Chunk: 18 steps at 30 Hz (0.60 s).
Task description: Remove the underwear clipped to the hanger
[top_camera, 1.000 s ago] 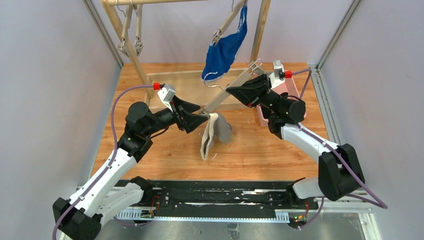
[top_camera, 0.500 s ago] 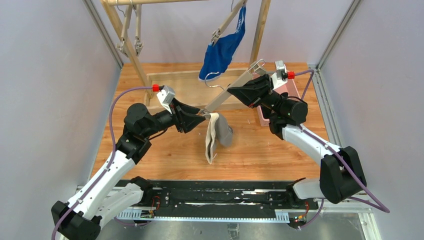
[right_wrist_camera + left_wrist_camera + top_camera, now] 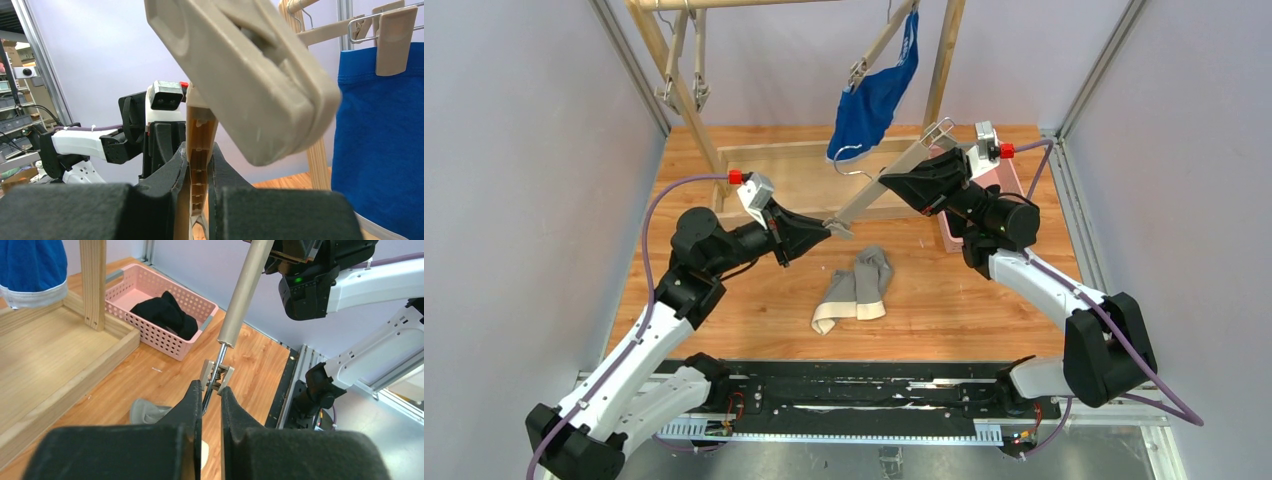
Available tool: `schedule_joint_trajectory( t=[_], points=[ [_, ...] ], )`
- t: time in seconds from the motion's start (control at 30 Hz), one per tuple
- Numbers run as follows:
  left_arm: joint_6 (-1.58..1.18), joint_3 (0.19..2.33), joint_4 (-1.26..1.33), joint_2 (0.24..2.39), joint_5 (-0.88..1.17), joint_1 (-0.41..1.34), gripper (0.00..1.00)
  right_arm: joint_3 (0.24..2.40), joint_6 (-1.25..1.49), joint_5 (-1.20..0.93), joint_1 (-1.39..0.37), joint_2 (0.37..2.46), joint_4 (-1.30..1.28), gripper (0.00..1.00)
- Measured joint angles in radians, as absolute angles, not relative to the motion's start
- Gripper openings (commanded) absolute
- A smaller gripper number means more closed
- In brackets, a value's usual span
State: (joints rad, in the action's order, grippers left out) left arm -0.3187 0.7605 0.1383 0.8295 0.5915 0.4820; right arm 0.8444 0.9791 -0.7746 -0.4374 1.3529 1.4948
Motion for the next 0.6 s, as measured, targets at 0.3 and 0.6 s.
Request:
schedule_joint_trajectory(
  t=[0.3,0.6],
  points=[
    [-0.313,0.771,0.131,0.813,0.596,0.482,0.49,0.844,0.985,-0.776,-0.438,1.353,1.495,0.00],
    [-0.296,0.881,0.148,0.853,0.622,0.482,0.49,0.844,0.987,-0.786,-0.448,1.353,1.494,0.01]
  ],
)
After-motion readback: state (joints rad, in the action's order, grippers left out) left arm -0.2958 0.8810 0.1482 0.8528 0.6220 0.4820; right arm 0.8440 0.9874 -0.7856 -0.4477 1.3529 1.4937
